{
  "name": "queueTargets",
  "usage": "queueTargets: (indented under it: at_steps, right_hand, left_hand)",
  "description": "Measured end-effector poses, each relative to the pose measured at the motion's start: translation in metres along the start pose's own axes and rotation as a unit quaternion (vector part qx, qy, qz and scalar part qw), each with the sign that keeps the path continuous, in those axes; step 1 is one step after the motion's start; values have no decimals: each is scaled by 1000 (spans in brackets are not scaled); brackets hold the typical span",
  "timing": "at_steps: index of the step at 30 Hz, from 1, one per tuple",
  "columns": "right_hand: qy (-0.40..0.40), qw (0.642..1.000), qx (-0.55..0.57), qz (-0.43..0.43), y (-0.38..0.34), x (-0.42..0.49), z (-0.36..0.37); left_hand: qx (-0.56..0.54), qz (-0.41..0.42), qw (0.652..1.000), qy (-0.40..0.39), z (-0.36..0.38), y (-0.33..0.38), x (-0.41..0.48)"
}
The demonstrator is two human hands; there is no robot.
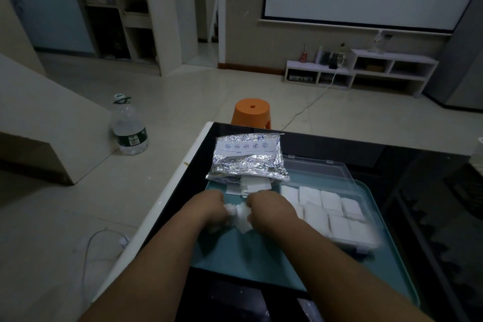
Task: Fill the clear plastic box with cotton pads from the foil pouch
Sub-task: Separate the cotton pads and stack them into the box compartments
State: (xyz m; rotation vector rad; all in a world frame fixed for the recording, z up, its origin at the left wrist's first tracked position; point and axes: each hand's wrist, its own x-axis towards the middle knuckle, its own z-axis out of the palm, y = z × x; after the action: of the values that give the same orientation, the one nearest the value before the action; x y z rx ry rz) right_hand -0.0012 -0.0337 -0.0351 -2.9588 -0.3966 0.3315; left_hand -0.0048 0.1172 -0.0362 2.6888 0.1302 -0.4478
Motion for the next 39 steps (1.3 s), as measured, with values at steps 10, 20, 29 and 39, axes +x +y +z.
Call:
queueTargets:
  at_steps: [10, 20, 29, 39]
  right_hand:
    - [-27, 1000, 10, 2, -10, -4, 7]
    - [-45, 994, 98, 33, -12, -3, 9]
    - [36, 983, 178, 35, -6, -9, -14]
    - [127, 949, 284, 47, 45, -31, -48]
  left_hand:
    - [45, -15, 999, 17, 5, 1, 0]
    - [18, -6, 1000, -10, 1, 1, -2]
    - [-126, 13, 989, 72, -10, 6, -2]
    - [-490, -45, 870, 7, -9, 48, 3]
